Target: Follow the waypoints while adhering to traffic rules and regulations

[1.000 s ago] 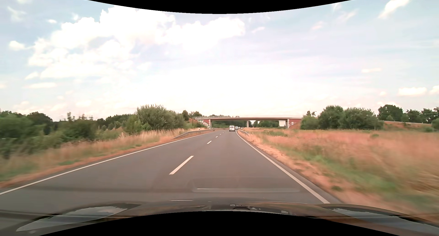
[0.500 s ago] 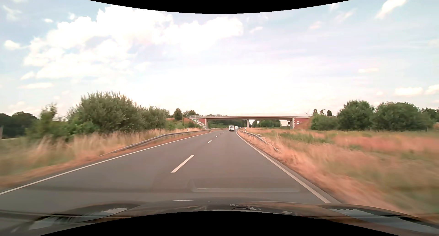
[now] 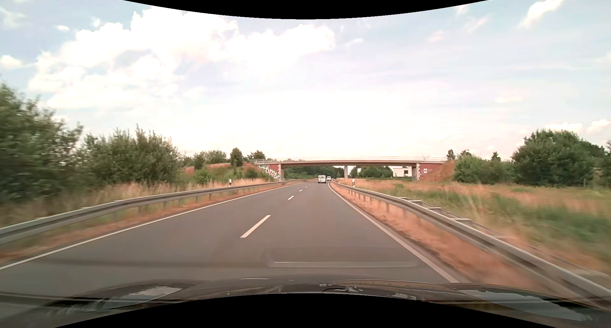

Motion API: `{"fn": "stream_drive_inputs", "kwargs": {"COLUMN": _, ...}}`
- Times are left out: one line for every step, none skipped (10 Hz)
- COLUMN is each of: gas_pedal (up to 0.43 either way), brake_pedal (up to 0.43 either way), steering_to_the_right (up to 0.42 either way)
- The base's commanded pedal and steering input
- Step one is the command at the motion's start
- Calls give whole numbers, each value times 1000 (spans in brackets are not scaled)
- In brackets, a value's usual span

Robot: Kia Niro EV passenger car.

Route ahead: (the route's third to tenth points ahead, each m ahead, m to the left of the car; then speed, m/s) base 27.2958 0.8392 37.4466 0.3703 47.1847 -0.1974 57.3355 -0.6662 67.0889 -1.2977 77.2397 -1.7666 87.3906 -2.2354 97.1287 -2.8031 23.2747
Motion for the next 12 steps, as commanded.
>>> {"fn": "stream_drive_inputs", "kwargs": {"gas_pedal": 228, "brake_pedal": 0, "steering_to_the_right": 5}}
{"fn": "stream_drive_inputs", "kwargs": {"gas_pedal": 228, "brake_pedal": 0, "steering_to_the_right": 5}}
{"fn": "stream_drive_inputs", "kwargs": {"gas_pedal": 228, "brake_pedal": 0, "steering_to_the_right": 5}}
{"fn": "stream_drive_inputs", "kwargs": {"gas_pedal": 228, "brake_pedal": 0, "steering_to_the_right": 5}}
{"fn": "stream_drive_inputs", "kwargs": {"gas_pedal": 228, "brake_pedal": 0, "steering_to_the_right": 5}}
{"fn": "stream_drive_inputs", "kwargs": {"gas_pedal": 228, "brake_pedal": 0, "steering_to_the_right": 5}}
{"fn": "stream_drive_inputs", "kwargs": {"gas_pedal": 228, "brake_pedal": 0, "steering_to_the_right": 4}}
{"fn": "stream_drive_inputs", "kwargs": {"gas_pedal": 220, "brake_pedal": 0, "steering_to_the_right": 4}}
{"fn": "stream_drive_inputs", "kwargs": {"gas_pedal": 220, "brake_pedal": 0, "steering_to_the_right": 4}}
{"fn": "stream_drive_inputs", "kwargs": {"gas_pedal": 220, "brake_pedal": 0, "steering_to_the_right": 4}}
{"fn": "stream_drive_inputs", "kwargs": {"gas_pedal": 220, "brake_pedal": 0, "steering_to_the_right": 4}}
{"fn": "stream_drive_inputs", "kwargs": {"gas_pedal": 220, "brake_pedal": 0, "steering_to_the_right": 4}}
